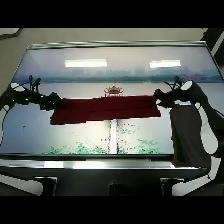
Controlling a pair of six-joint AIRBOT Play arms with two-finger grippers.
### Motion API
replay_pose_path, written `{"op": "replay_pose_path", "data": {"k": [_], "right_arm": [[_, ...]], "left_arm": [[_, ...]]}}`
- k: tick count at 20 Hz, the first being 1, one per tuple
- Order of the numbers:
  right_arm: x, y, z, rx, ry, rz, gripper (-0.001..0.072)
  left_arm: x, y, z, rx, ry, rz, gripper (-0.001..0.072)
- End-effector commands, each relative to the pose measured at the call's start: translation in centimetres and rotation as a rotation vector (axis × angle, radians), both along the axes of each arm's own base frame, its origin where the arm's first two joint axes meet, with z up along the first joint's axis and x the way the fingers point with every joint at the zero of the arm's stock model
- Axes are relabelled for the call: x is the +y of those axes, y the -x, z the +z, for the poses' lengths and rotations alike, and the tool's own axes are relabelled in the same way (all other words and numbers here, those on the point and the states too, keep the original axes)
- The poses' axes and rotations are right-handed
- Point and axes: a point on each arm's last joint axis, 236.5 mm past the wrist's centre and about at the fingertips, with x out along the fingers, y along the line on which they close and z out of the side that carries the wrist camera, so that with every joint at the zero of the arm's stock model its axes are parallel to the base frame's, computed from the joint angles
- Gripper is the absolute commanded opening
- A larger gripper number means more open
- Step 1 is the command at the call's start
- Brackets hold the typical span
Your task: Fold the shirts.
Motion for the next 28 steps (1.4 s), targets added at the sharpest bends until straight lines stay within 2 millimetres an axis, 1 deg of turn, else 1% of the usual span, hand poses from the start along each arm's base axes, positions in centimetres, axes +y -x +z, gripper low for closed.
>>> {"op": "replay_pose_path", "data": {"k": [1, 2, 3, 5, 7, 9, 10, 11, 12, 13, 14, 15, 16, 17, 18, 19, 20, 22, 23, 24, 25, 26, 27, 28], "right_arm": [[-3.2, 0.8, -0.2, 0.024, 0.168, 0.044, 0.07], [-3.0, 1.3, -0.9, 0.056, 0.154, 0.039, 0.0701], [-2.3, 1.6, -1.5, 0.078, 0.126, 0.048, 0.0701], [-0.2, 1.7, -2.4, 0.093, 0.033, 0.069, 0.07], [0.7, 1.8, -3.0, 0.109, -0.013, 0.064, 0.0697], [1.6, 2.2, -3.4, 0.143, -0.061, 0.059, 0.0685], [2.1, 2.7, -3.7, 0.173, -0.088, 0.052, 0.0661], [2.6, 3.5, -3.8, 0.208, -0.114, 0.057, 0.0613], [2.9, 4.1, -3.8, 0.233, -0.125, 0.069, 0.048], [3.1, 4.5, -3.7, 0.247, -0.135, 0.078, 0.0373], [3.3, 4.7, -3.3, 0.247, -0.141, 0.09, 0.0182], [3.5, 4.5, -2.6, 0.235, -0.15, 0.089, 0.0044], [3.8, 4.2, -1.6, 0.203, -0.159, 0.103, 0.0042], [4.1, 3.8, 0.0, 0.154, -0.163, 0.121, 0.0041], [4.3, 3.3, 1.8, 0.107, -0.17, 0.123, 0.0041], [4.8, 3.0, 4.0, 0.062, -0.188, 0.122, 0.0042], [5.4, 3.2, 6.1, 0.032, -0.211, 0.131, 0.0041], [7.1, 4.7, 10.5, 0.001, -0.279, 0.17, 0.0038], [8.0, 5.8, 12.5, -0.01, -0.296, 0.201, 0.0038], [8.8, 6.9, 14.0, -0.015, -0.294, 0.23, 0.0039], [9.7, 8.3, 15.8, -0.025, -0.292, 0.268, 0.0039], [10.3, 9.7, 17.5, -0.029, -0.294, 0.291, 0.0039], [10.6, 10.9, 19.2, -0.044, -0.29, 0.304, 0.0039], [10.7, 12.0, 20.8, -0.06, -0.288, 0.31, 0.0039]], "left_arm": [[0.8, 0.7, 2.9, 0.012, 0.029, -0.025, 0.0538], [1.2, 0.5, 4.1, -0.01, 0.024, -0.014, 0.0538], [1.4, 0.4, 5.2, -0.038, 0.014, -0.009, 0.0538], [1.5, 0.3, 7.2, -0.09, -0.002, -0.002, 0.0538], [1.5, 0.4, 8.9, -0.127, -0.013, -0.002, 0.0538], [1.4, 0.5, 10.2, -0.156, -0.022, -0.003, 0.0537], [1.3, 0.6, 10.7, -0.167, -0.024, -0.004, 0.0537], [1.0, 0.6, 11.2, -0.177, -0.016, -0.006, 0.0527], [0.6, 0.6, 11.7, -0.188, -0.002, -0.006, 0.0525], [0.0, 0.4, 12.2, -0.199, 0.024, -0.008, 0.0524], [-0.9, 0.3, 12.7, -0.21, 0.058, -0.011, 0.051], [-2.0, 0.2, 13.1, -0.216, 0.088, -0.021, 0.0392], [-3.3, 0.3, 13.2, -0.217, 0.103, -0.048, 0.0211], [-5.1, 0.7, 12.8, -0.216, 0.103, -0.099, 0.0096], [-7.1, 1.1, 12.2, -0.21, 0.106, -0.149, 0.0028], [-9.6, 1.6, 11.1, -0.199, 0.111, -0.188, 0.0028], [-12.2, 2.0, 9.9, -0.191, 0.113, -0.219, 0.0028], [-17.9, 2.6, 6.5, -0.184, 0.109, -0.245, 0.0028], [-20.7, 2.9, 5.0, -0.175, 0.124, -0.242, 0.0028], [-24.1, 3.3, 4.0, -0.15, 0.174, -0.232, 0.0028], [-27.6, 3.7, 3.5, -0.129, 0.252, -0.218, 0.0028], [-30.2, 3.8, 3.2, -0.134, 0.309, -0.214, 0.0028], [-32.1, 3.8, 2.3, -0.129, 0.336, -0.195, 0.0028], [-33.5, 4.1, 1.3, -0.101, 0.36, -0.169, 0.0028]]}}
